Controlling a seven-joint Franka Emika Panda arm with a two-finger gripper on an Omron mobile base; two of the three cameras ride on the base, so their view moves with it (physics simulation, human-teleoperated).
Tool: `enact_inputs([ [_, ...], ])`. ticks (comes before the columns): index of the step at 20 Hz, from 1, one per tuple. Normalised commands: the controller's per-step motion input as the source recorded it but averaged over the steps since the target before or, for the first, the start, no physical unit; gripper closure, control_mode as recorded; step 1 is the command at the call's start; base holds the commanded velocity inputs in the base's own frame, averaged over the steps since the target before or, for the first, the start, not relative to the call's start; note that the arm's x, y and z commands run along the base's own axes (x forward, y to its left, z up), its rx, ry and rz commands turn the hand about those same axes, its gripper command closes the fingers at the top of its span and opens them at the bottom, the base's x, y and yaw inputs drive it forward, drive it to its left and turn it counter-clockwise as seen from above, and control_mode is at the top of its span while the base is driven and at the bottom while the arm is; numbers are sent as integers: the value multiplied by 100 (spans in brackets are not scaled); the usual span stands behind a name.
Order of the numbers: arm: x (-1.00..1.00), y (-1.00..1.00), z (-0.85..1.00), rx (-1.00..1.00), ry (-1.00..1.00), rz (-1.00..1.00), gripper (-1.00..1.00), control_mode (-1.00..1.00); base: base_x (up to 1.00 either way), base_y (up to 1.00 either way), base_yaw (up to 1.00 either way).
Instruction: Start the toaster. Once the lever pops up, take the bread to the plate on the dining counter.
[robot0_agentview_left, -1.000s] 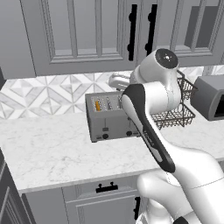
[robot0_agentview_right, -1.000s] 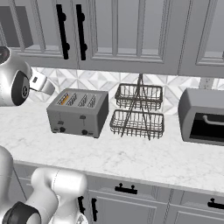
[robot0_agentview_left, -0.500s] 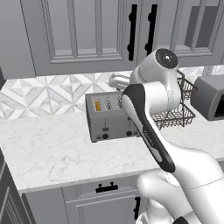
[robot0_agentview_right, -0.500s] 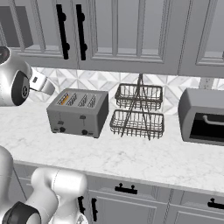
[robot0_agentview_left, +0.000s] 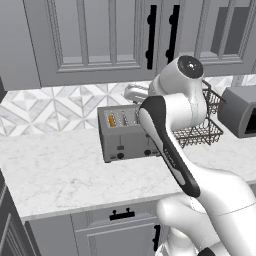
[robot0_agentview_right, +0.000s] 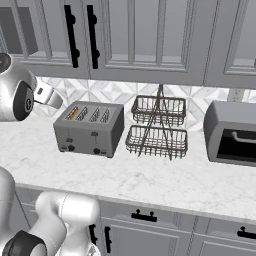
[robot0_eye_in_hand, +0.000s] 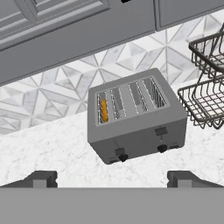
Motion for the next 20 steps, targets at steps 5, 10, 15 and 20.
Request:
enact_inputs([
  [5, 0, 0, 0, 0, 0, 0, -100, -100, 0, 0, 0],
  [10, 0, 0, 0, 0, 0, 0, -100, -100, 0, 0, 0],
  [15, 0, 0, 0, 0, 0, 0, -100, -100, 0, 0, 0],
  [20, 0, 0, 0, 0, 0, 0, -100, -100, 0, 0, 0],
])
